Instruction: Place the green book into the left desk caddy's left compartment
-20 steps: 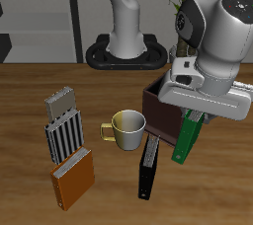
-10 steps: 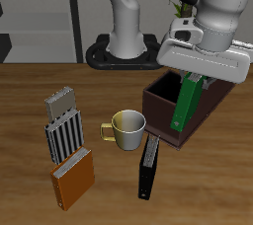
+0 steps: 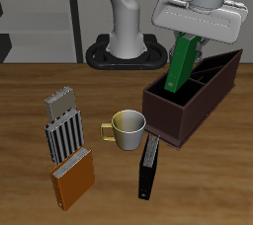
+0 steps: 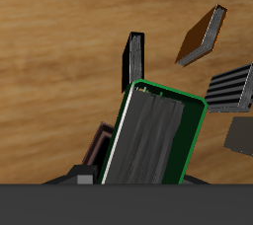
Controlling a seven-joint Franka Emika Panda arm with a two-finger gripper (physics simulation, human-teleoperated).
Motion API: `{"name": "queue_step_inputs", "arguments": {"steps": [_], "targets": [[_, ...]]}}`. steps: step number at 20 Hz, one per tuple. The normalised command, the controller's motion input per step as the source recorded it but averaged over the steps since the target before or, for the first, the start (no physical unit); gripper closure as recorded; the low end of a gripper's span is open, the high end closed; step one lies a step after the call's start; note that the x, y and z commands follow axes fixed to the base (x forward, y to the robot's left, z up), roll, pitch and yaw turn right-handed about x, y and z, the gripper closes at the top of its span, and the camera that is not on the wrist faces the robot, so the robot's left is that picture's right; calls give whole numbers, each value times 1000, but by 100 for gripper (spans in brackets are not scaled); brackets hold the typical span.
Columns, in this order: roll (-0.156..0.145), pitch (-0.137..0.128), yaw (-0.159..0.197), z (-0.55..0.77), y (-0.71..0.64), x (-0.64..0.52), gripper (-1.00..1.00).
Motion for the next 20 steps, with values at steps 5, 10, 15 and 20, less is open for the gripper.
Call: {"name": "queue_step_inputs", "arguments": {"steps": [5,10,15,20], "targets": [[-31,13,-49,162,-57,-485,100],[10,2,9,-4,127,-586,100],[41,-40,2,-12,175,-629,100],[16,-14,1,-79,220,-627,100]]}}
